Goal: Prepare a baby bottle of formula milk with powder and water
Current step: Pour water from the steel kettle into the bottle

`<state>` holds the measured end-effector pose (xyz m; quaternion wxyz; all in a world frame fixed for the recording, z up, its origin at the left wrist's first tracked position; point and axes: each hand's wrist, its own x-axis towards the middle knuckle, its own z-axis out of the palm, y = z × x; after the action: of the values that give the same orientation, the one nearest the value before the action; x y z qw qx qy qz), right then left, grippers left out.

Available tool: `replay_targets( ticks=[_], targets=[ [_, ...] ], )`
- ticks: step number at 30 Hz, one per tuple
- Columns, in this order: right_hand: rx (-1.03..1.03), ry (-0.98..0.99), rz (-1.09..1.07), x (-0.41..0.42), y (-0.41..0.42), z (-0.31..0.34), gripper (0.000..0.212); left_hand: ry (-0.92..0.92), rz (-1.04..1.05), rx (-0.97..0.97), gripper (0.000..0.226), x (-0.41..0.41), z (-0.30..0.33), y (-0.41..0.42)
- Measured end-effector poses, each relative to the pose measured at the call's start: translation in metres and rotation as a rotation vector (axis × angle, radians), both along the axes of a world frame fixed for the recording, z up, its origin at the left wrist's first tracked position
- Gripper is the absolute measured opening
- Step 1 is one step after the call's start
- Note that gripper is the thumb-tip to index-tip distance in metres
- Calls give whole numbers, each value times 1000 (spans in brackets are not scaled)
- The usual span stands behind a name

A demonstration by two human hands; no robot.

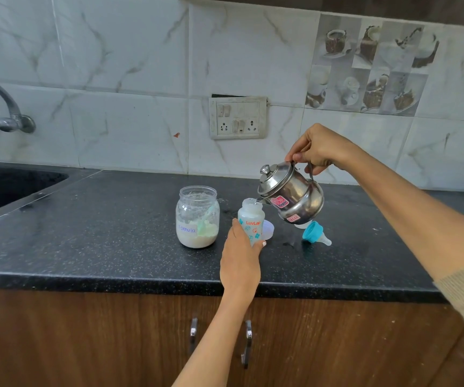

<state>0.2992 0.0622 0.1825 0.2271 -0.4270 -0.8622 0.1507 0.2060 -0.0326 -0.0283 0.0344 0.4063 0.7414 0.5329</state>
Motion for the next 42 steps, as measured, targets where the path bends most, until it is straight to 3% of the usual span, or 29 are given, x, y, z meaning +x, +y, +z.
replay_targets(
  ticks=[17,32,42],
  targets=[
    [-40,55,5,3,11,-6,16,0,0,-2,64,0,1,-1],
    [-380,429,-59,20,40,-56,15,-22,-1,-14,65,2,2,-3],
    [-411,763,-64,2,69,-66,17,-18,5,-21,65,4,3,-4]
  ],
)
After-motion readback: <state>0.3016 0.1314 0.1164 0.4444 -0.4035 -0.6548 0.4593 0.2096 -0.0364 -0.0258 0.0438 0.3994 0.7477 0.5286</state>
